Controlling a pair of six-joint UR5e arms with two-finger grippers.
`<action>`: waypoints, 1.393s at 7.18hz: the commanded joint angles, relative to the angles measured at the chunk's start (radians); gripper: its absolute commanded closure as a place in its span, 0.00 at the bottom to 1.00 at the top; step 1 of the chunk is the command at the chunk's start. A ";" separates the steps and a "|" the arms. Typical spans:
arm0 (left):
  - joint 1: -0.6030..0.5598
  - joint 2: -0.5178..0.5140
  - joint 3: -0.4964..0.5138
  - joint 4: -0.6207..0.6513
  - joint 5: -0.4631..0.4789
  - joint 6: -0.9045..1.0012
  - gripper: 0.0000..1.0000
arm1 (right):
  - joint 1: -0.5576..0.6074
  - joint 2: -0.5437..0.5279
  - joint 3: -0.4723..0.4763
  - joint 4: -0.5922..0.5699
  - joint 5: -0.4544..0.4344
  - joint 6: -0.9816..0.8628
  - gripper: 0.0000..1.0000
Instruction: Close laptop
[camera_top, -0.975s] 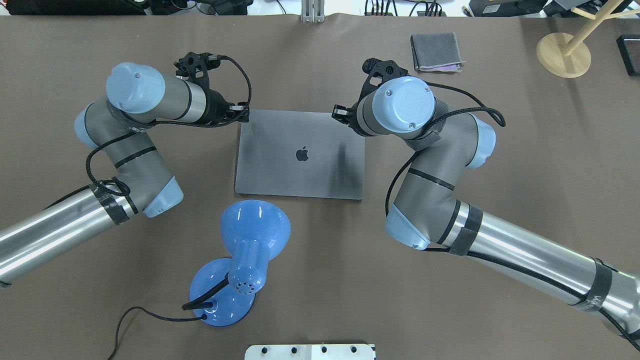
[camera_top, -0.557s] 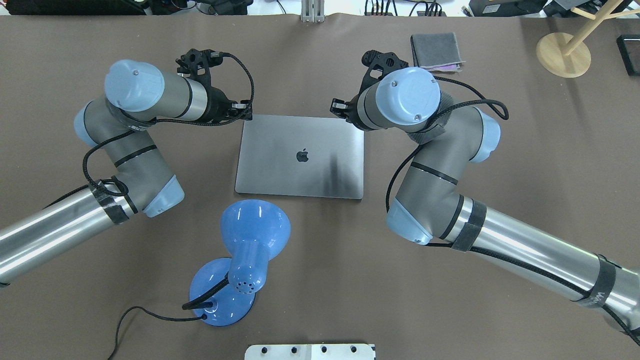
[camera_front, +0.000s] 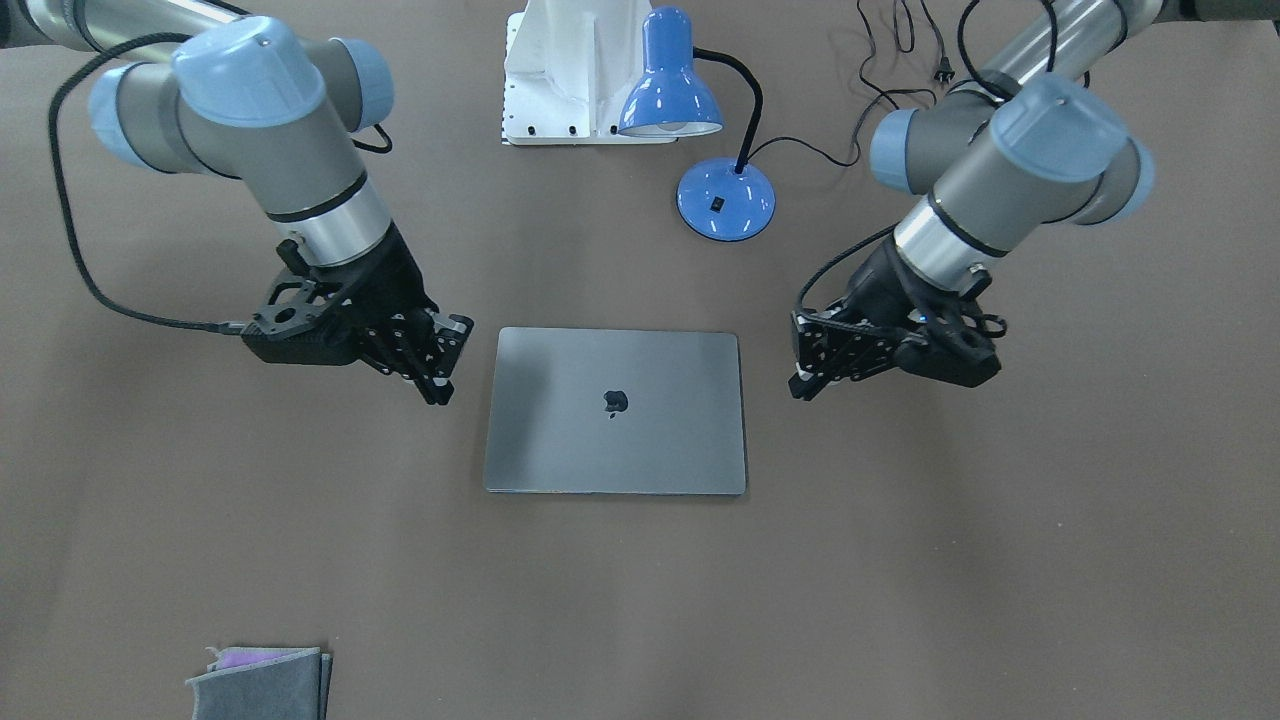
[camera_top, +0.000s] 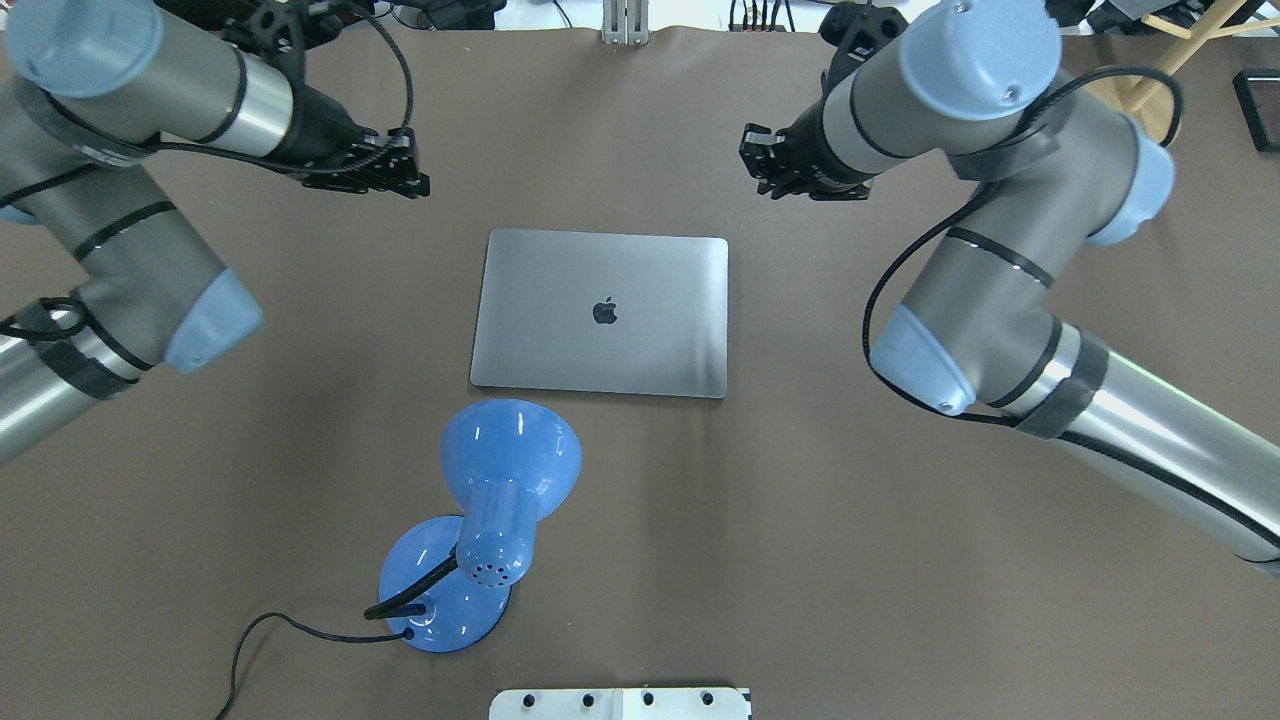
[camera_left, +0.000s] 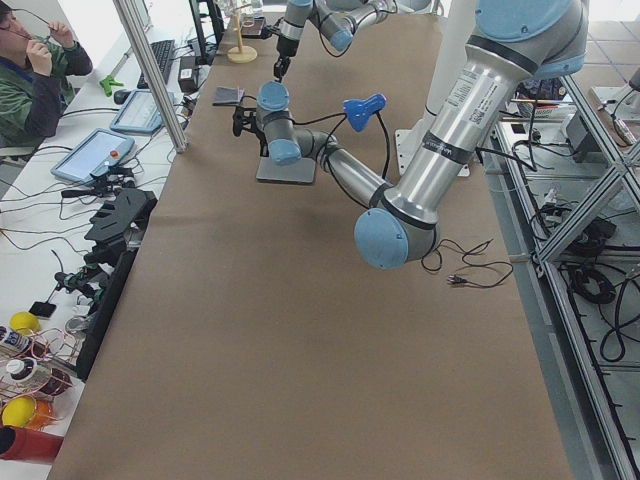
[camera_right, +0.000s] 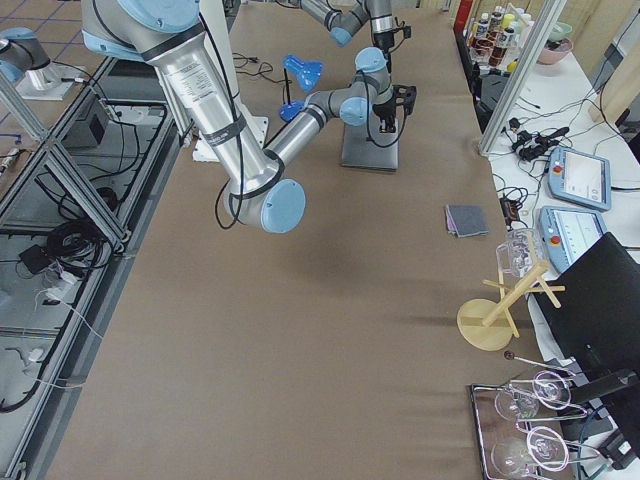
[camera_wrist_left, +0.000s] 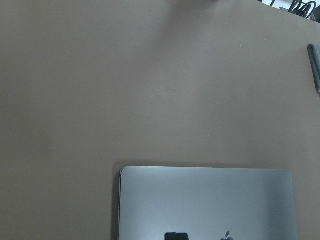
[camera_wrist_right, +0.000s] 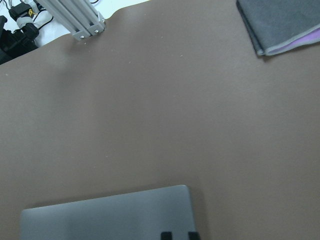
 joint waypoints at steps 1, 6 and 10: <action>-0.167 0.116 -0.080 0.172 -0.099 0.352 0.00 | 0.138 -0.136 0.130 -0.160 0.108 -0.291 0.00; -0.587 0.279 -0.133 0.761 -0.116 1.308 0.00 | 0.615 -0.472 0.143 -0.310 0.355 -1.187 0.00; -0.700 0.442 -0.067 0.785 -0.148 1.356 0.00 | 0.698 -0.632 0.138 -0.522 0.358 -1.374 0.00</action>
